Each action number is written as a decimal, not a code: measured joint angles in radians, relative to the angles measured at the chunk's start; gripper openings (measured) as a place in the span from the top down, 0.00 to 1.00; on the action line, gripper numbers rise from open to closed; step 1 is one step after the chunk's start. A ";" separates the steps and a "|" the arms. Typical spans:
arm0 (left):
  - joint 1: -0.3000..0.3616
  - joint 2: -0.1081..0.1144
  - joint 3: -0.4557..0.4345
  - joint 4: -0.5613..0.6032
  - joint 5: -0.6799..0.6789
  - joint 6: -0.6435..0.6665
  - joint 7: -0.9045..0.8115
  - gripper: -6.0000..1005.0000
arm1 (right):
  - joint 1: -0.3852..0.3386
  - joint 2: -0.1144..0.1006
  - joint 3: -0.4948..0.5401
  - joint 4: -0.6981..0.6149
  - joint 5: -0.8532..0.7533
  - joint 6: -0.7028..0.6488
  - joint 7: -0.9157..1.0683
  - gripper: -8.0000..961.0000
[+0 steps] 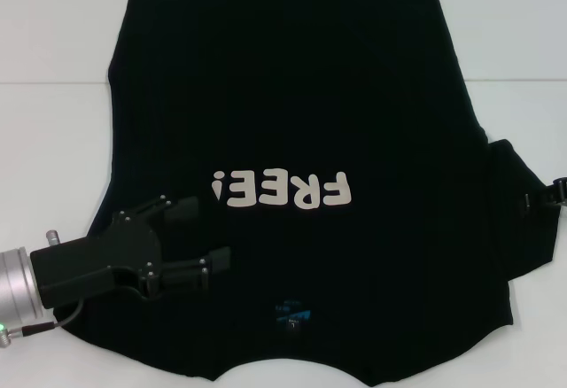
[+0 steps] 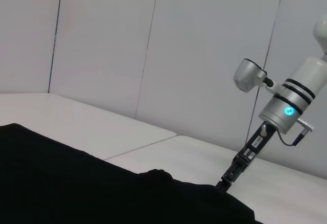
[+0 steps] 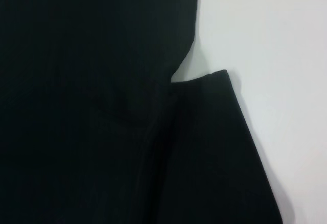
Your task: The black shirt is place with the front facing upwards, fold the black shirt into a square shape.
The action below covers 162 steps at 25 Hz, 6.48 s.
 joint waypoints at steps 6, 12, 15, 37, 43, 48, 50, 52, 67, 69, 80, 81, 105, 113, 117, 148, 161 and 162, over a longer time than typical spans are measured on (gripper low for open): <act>0.000 0.000 0.000 0.000 0.000 0.002 0.000 0.05 | 0.002 0.000 -0.001 0.000 0.004 0.002 -0.002 0.07; 0.000 0.000 0.000 0.000 0.000 0.002 0.000 0.05 | 0.012 0.003 -0.003 0.007 0.004 0.005 -0.003 0.08; 0.000 0.000 0.000 0.000 0.000 0.002 0.000 0.05 | 0.015 0.003 -0.008 0.011 0.004 0.007 -0.003 0.08; -0.003 0.000 0.000 0.000 0.000 0.001 0.000 0.05 | 0.021 0.008 -0.037 0.005 0.006 0.008 -0.002 0.58; -0.007 0.000 0.000 0.000 0.000 0.001 0.000 0.05 | 0.007 -0.008 -0.024 0.001 0.014 0.003 0.006 0.69; -0.010 0.000 0.000 0.001 0.000 0.002 0.000 0.05 | 0.004 -0.010 -0.020 0.004 0.014 0.005 0.002 0.69; -0.011 0.000 0.000 0.001 0.000 0.002 0.000 0.05 | 0.003 -0.010 -0.020 0.005 0.014 0.007 0.000 0.64; -0.011 0.000 0.000 0.002 0.000 0.002 0.000 0.05 | 0.003 -0.009 -0.019 0.004 0.014 0.008 0.000 0.58; -0.011 0.000 0.000 0.002 0.000 0.002 -0.001 0.06 | 0.008 0.001 -0.040 0.035 0.006 0.059 -0.002 0.46; -0.011 0.000 0.000 0.002 0.000 0.002 -0.001 0.06 | 0.008 0.001 -0.040 0.036 0.006 0.060 -0.002 0.46; -0.011 -0.001 0.000 0.002 0.000 0.005 -0.001 0.06 | 0.003 -0.009 -0.041 0.033 0.004 0.060 0.001 0.46; -0.011 -0.001 0.000 0.002 0.000 0.006 -0.002 0.06 | 0.003 -0.009 -0.041 0.034 0.004 0.060 0.000 0.46; -0.011 0.000 0.000 0.004 0.000 0.011 -0.001 0.05 | 0.026 0.006 -0.056 0.042 0.011 0.046 -0.003 0.46; -0.011 0.000 0.000 0.005 0.000 0.011 -0.001 0.05 | 0.040 0.012 -0.056 0.042 0.012 0.037 0.000 0.46; -0.011 0.000 0.000 0.005 0.000 0.012 -0.001 0.06 | 0.040 0.012 -0.059 0.036 0.009 0.024 -0.003 0.49; -0.013 0.000 -0.001 0.009 0.000 0.014 -0.012 0.05 | -0.046 -0.016 0.011 -0.158 0.076 -0.101 -0.027 0.95; -0.014 0.002 -0.002 0.009 0.000 0.010 -0.012 0.06 | 0.021 0.005 0.012 -0.176 0.120 -0.150 -0.105 0.94; -0.014 0.002 -0.001 0.009 -0.001 0.010 -0.012 0.06 | 0.031 0.010 0.000 -0.176 0.121 -0.154 -0.107 0.94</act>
